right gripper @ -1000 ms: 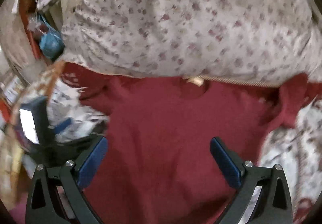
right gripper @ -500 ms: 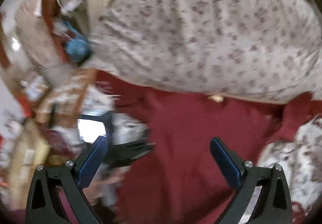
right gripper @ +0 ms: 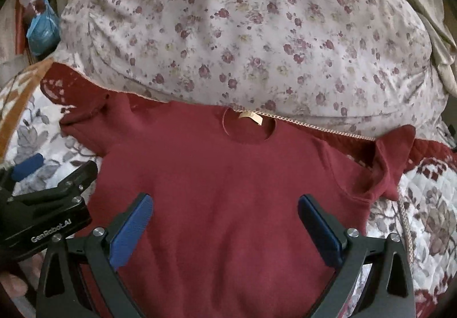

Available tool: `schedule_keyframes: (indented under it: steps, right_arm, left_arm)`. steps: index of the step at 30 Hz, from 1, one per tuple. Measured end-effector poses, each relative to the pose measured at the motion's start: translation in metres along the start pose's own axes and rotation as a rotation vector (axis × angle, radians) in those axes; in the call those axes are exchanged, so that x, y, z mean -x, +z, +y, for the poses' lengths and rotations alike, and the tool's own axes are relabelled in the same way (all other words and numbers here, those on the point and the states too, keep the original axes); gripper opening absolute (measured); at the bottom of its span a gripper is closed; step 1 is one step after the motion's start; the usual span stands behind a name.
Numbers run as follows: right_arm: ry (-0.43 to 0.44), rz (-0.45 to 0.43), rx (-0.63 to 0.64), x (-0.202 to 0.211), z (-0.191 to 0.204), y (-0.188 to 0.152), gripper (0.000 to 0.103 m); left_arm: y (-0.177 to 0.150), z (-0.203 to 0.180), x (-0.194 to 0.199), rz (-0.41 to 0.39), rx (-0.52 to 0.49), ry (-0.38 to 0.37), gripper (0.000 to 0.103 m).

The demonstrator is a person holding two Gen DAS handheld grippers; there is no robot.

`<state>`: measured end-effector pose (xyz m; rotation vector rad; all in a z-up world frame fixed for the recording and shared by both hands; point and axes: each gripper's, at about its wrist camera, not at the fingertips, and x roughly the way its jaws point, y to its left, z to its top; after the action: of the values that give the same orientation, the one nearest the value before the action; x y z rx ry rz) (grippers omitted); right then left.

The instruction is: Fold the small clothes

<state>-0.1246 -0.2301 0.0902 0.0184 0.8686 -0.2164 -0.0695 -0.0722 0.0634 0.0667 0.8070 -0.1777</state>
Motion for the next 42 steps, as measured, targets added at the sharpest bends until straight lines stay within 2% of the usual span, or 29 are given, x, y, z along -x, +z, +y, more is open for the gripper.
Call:
schedule_keyframes:
  steps: [11, 35, 42]
  right_arm:
    - [0.037, 0.027, -0.019, -0.015, 0.000, -0.003, 0.103]
    - [0.055, 0.081, -0.063, -0.039, -0.010, -0.007, 0.103]
    - [0.057, 0.074, -0.041, -0.039, -0.006, -0.008, 0.103]
  left_arm:
    - [0.001, -0.005, -0.008, 0.021, -0.011, 0.010, 0.103]
    - [-0.001, 0.004, -0.017, 0.041, 0.011, 0.032, 0.103]
    - [-0.001, 0.007, -0.019, 0.049, 0.023, 0.032, 0.103]
